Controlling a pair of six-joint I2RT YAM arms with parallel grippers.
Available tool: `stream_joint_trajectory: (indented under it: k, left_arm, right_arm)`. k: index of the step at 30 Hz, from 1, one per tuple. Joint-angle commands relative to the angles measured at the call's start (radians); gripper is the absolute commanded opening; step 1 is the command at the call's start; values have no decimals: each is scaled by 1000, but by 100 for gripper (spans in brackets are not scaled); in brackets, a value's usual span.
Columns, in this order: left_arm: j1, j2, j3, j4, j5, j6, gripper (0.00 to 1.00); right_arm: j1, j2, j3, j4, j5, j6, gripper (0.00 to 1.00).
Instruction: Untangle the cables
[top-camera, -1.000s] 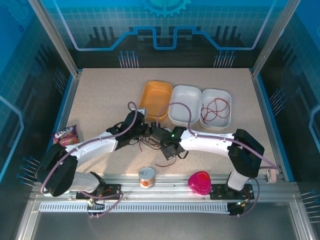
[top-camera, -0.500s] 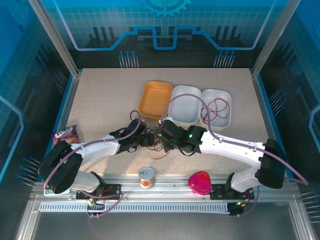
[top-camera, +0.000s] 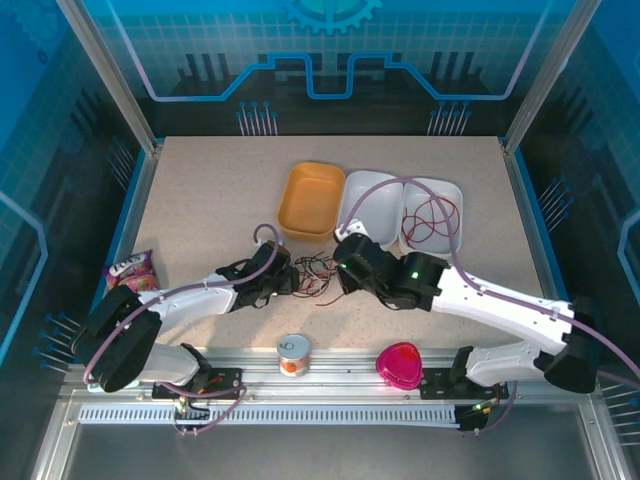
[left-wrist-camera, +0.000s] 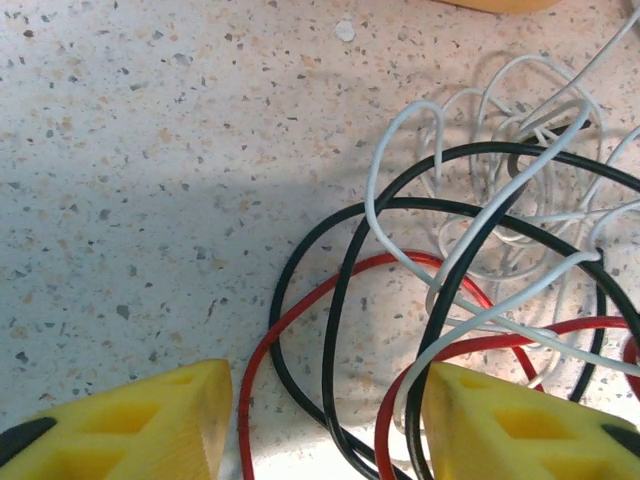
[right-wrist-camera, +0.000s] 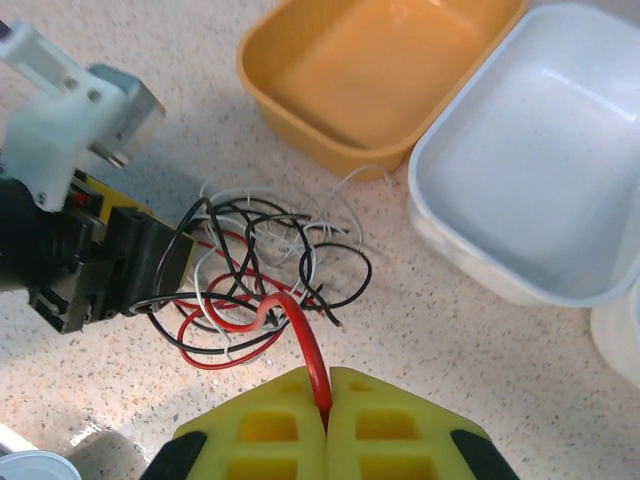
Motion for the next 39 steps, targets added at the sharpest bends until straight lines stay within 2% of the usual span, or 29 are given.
stream_joint_trajectory:
  k: [1,8,16,25,31,36,39]
  left_arm:
    - [9,9,-18,11,-34,-22,51]
    - [24,-6,-33,-1,-54,-32,46]
    - [57,-44,-58,-25,-68,-51,45]
    - [79,-86,-83,-28,-74,-62,46]
    - [81,-134,-91,-29,-69,-64,58]
    - [83,-190,-89,-48,-65,-61,70]
    - [83,-230,-90,-62,-67,-63,84]
  right_arm:
    - [-12,-69,2,43,33,-48,0]
    - [-55,-154,29,30,55,-79,0]
    - [-108,-207,107,-16,91,-134,0]
    - [-138,-170,295,-113,169,-216,0]
    - [-252,-69,357,-246,199,-148,0]
    - [-377,-34,318,-212,152,-165,0]
    - [-460,-24,287,-169,110,-178,0]
